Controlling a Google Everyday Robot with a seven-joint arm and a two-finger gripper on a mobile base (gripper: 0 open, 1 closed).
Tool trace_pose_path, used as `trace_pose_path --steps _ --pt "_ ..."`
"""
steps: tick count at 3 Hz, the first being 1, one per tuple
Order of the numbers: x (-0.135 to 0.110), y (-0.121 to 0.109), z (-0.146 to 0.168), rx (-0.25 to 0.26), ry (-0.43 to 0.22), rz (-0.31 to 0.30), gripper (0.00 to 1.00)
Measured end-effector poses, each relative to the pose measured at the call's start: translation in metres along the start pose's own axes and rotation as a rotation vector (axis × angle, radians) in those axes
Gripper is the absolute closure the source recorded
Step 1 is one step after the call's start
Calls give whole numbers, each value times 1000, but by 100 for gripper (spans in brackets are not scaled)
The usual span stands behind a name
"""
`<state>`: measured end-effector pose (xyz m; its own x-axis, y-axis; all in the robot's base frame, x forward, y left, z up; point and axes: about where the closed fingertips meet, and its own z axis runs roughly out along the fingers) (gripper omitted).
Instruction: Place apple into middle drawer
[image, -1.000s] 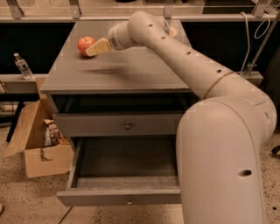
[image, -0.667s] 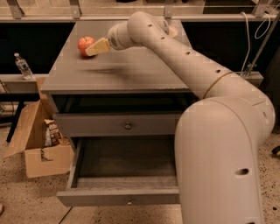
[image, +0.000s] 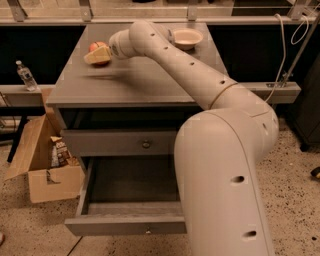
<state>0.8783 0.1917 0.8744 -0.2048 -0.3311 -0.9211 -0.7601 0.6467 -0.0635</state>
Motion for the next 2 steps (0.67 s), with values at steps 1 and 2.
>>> trace_pose_path --steps 1,2 --pt "-4 9 18 -5 1 8 0" --pt "-6 20 37 -20 8 7 26"
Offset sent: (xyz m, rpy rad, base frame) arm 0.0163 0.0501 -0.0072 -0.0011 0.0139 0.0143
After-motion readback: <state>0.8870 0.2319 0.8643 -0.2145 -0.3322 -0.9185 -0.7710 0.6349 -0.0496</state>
